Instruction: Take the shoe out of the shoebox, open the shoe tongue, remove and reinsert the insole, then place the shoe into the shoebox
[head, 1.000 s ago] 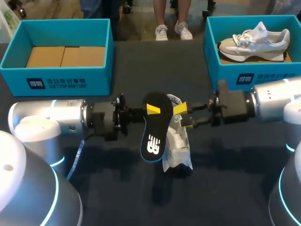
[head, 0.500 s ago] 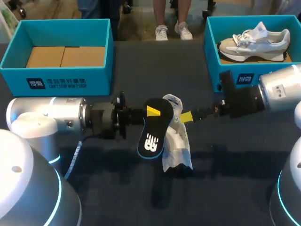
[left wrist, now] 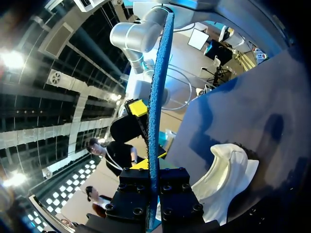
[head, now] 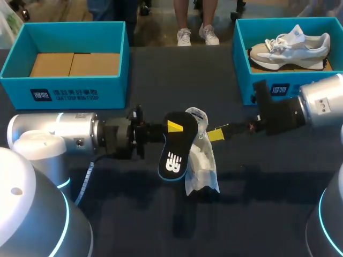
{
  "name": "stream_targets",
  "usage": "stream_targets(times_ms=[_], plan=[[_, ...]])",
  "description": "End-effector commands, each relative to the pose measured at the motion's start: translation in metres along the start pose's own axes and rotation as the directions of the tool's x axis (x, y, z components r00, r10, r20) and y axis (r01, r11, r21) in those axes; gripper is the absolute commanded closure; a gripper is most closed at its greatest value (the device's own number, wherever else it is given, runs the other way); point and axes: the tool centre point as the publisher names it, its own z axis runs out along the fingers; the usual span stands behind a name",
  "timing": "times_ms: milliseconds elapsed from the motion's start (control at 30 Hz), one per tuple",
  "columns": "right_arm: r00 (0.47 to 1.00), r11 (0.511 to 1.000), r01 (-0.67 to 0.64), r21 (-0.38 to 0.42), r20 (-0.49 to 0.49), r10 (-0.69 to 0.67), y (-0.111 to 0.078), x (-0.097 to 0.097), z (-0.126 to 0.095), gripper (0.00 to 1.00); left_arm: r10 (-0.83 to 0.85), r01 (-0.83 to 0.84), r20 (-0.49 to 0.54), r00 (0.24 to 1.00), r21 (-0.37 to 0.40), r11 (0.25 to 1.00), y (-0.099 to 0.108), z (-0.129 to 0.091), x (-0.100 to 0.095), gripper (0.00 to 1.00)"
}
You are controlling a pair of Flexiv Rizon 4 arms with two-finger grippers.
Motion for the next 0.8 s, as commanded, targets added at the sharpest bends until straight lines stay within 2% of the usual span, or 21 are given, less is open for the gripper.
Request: stream_targets(times_ms=[33,133,200,233,300,400,533,800], plan=[[1.0,1.0,-0.001,0.0,0.003,0.001,-0.001,0.001,0.0,0.0,0.001,-0.001,0.001,1.0,-0.004,1.0,-0.001,0.001,0.001,1.0],[1.0,1.0,-0.001,0.0,0.003,0.001,-0.001,0.001,0.0,0.0,0.001,-0.001,0.001,1.0,-0.004,1.0,-0.001,0.001,0.001,1.0],[0.994,0.994,0.106,0.011,0.019,-0.107,0.0,-0.004,-0.008,0.0,0.001,-0.001,0.001,1.0,-0.004,1.0,-0.001,0.001,0.001,1.0],[0.984,0.985,0.17,0.028,0.057,-0.171,0.003,-0.005,-0.013,0.0,0.001,-0.001,0.001,1.0,-0.004,1.0,-0.001,0.001,0.001,1.0],[0.957,0.96,0.258,0.11,0.105,-0.269,0.006,-0.006,-0.019,0.0,0.001,-0.001,0.001,1.0,-0.004,1.0,-0.001,0.001,0.001,1.0],[0.913,0.912,0.359,0.199,0.128,-0.388,0.005,-0.007,-0.027,0.0,0.001,-0.001,0.001,1.0,-0.004,1.0,-0.001,0.001,0.001,1.0],[0.841,0.834,0.489,0.255,0.115,-0.528,0.001,-0.009,-0.039,0.0,0.001,-0.001,0.001,1.0,-0.004,1.0,-0.001,0.001,0.001,1.0],[0.839,0.834,0.48,0.272,0.137,-0.527,0.0,-0.009,-0.041,0.0,0.001,-0.001,0.001,1.0,-0.004,1.0,-0.001,0.001,0.001,1.0]])
